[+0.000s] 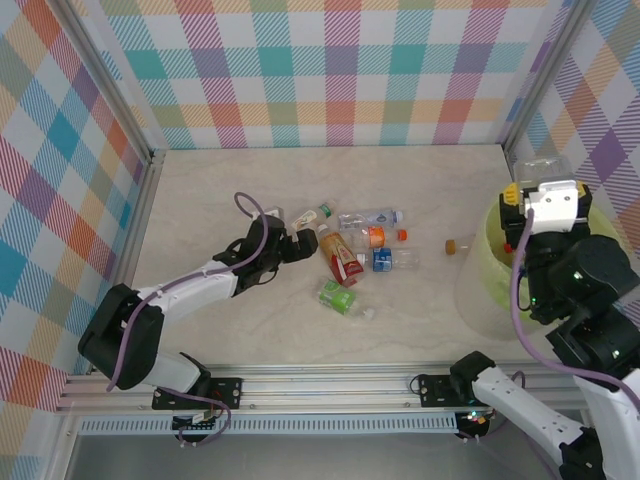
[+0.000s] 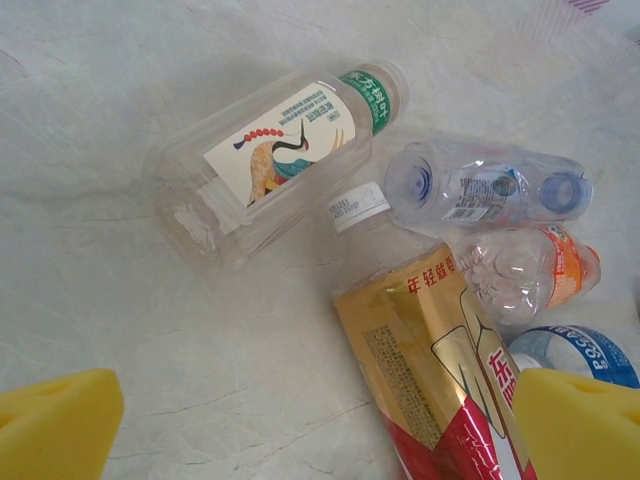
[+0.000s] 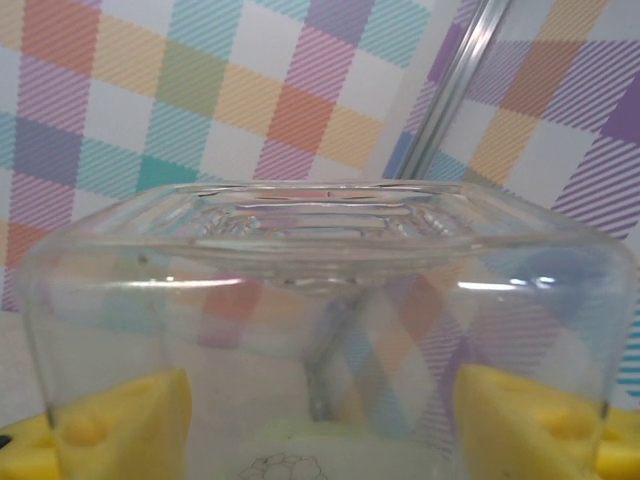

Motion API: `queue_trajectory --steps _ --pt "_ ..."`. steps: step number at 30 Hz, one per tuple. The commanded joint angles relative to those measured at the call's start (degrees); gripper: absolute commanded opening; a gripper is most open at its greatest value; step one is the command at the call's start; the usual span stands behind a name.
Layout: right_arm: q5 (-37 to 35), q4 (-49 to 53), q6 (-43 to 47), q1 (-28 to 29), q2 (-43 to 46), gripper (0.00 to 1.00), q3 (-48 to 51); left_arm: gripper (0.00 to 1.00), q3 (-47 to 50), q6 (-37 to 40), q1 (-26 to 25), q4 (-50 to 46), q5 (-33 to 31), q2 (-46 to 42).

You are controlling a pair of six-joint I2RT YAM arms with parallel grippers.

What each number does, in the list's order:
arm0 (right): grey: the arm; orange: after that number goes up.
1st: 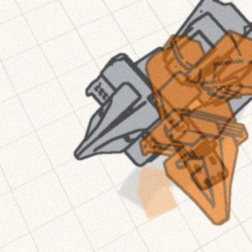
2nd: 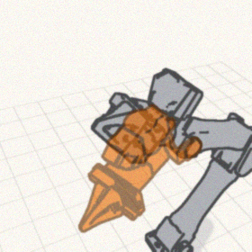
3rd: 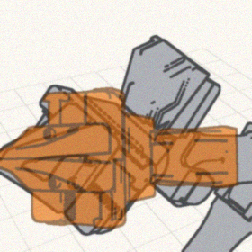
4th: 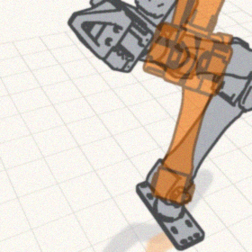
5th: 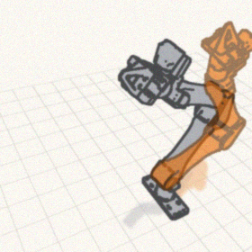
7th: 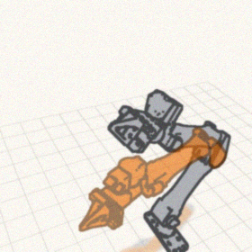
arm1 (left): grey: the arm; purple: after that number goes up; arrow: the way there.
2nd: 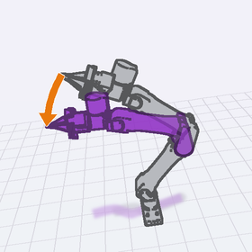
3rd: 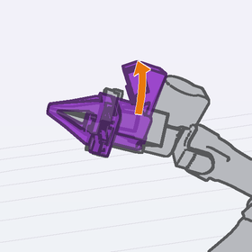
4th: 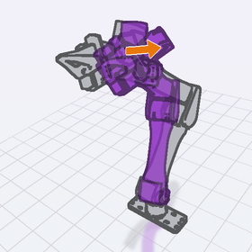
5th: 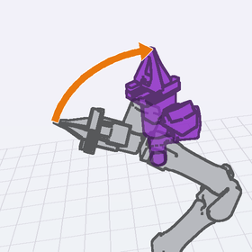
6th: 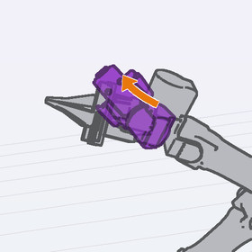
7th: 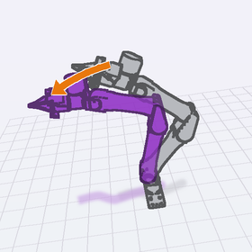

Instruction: Put the plastic bottles in the bin

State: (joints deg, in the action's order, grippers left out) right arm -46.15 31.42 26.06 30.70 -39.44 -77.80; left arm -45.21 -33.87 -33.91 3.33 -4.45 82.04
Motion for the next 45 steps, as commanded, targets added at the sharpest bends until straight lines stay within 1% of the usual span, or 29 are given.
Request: queue_trajectory --steps 1,3,6,7,8,10,12,14,17,18,19,24,27,29,32,36,39,41,42,43,45 --pt "-4.1 0.4 -2.2 -2.7 -3.1 0.41 2.3 1.0 -1.9 -1.5 0.4 1.3 2.0 0.9" --pt "-3.0 -0.1 -3.6 -7.1 -4.1 0.41 3.0 1.0 -1.8 -1.6 0.4 1.1 2.3 0.7" --pt "5.0 4.4 -10.4 -16.7 -6.9 0.43 2.4 1.0 -1.6 -1.6 0.4 0.4 2.0 0.1" --pt "8.6 6.9 -13.1 -19.0 -8.2 0.45 1.6 1.0 -1.5 -1.5 0.4 0.2 1.8 0.0" --pt "10.7 9.3 -15.2 -21.0 -9.8 0.47 0.6 1.0 -1.4 -1.3 0.4 -0.2 1.6 -0.4" --pt "11.5 13.4 -19.1 -22.4 -12.6 0.54 -1.7 1.0 -1.3 -1.1 0.4 -0.8 1.1 -0.9" --pt "11.5 15.9 -19.9 -22.6 -14.8 0.68 -3.6 1.0 -1.0 -0.8 0.4 -1.0 0.7 -1.5" --pt "11.0 15.7 -19.9 -22.6 -15.5 0.77 -3.9 1.0 -0.5 -0.3 0.5 -0.8 0.5 -1.9" --pt "10.3 15.0 -19.7 -22.6 -16.0 0.86 -3.5 1.0 -0.1 0.6 0.5 -0.2 0.1 -2.2" --pt "10.3 14.9 -19.6 -22.6 -15.9 0.91 -3.3 1.0 -0.3 0.8 0.5 -0.3 0.0 -2.2" --pt "10.0 14.9 -19.6 -22.6 -15.8 1.0 -3.2 1.0 -0.5 1.0 0.5 -0.5 -0.1 -2.1" --pt "9.2 13.8 -19.3 -22.6 -15.5 1.0 -2.4 1.0 -1.6 1.5 0.5 -1.2 0.1 -1.3" --pt "13.1 14.2 -19.4 -22.6 -15.5 1.0 -2.7 1.0 -2.1 1.7 0.5 -1.4 0.6 -0.7" --pt "19.4 14.5 -19.5 -22.6 -15.6 1.0 -2.8 1.0 -2.0 1.6 0.6 -1.3 0.8 -0.6" --pt "31.2 13.3 -19.9 -22.6 -15.4 1.0 -1.8 1.0 -1.6 1.7 0.6 -0.8 1.2 -0.7" --pt "44.7 10.1 -23.6 -22.5 -15.3 1.0 -0.2 1.0 -1.5 5.6 0.5 -0.2 2.2 -0.7" --pt "55.2 6.9 -24.9 -22.3 -15.3 1.0 1.4 1.0 -3.2 9.0 0.6 -3.2 2.2 -0.6" --pt "63.0 4.4 -25.4 -21.6 -15.5 1.0 3.5 1.0 -4.4 9.1 0.6 -5.6 0.5 -0.6" --pt "65.6 3.1 -25.3 -20.6 -15.6 1.0 4.8 1.0 -4.8 8.7 0.6 -6.6 -0.7 -0.6" --pt "66.7 2.3 -25.0 -19.5 -15.8 1.0 6.2 1.0 -5.1 8.0 0.6 -7.5 -1.7 -0.5" --pt "64.5 1.1 -23.7 -15.4 -16.4 1.0 9.1 1.0 -5.0 6.4 0.6 -8.3 -3.7 -0.8"
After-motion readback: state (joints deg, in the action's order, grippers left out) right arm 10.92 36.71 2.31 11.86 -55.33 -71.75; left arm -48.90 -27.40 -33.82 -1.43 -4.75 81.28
